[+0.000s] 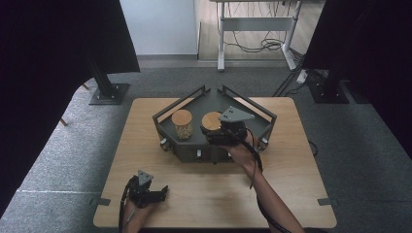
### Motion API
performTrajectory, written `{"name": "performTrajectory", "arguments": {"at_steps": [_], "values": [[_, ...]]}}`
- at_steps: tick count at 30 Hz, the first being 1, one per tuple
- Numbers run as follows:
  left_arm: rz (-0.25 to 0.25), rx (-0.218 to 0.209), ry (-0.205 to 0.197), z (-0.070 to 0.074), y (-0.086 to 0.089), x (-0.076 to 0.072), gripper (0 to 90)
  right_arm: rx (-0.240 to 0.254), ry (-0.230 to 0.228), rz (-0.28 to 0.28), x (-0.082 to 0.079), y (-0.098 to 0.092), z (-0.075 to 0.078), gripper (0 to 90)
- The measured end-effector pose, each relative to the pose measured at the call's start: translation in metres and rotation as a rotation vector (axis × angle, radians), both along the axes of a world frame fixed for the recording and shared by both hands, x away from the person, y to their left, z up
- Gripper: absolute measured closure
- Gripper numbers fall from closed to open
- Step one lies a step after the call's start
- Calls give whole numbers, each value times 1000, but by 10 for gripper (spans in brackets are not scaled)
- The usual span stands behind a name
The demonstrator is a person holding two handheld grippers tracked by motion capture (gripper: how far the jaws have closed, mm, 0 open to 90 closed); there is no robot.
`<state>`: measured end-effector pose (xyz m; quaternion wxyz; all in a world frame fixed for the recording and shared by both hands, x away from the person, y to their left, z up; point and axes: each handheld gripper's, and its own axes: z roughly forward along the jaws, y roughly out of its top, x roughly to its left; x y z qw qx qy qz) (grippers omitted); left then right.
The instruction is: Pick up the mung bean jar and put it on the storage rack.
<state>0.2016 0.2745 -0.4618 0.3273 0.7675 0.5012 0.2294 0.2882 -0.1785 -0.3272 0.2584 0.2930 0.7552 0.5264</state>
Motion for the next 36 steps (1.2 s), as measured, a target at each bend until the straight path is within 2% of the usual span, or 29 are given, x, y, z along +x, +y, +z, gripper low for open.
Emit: {"name": "performTrajectory", "arguments": {"at_steps": [20,36], "values": [[-4,0,0,0,0,0,54,-28,9,-52,24,15,-11,227],[-6,1,0,0,1,1,54,-43,23,-87,31,21,-27,226]]}}
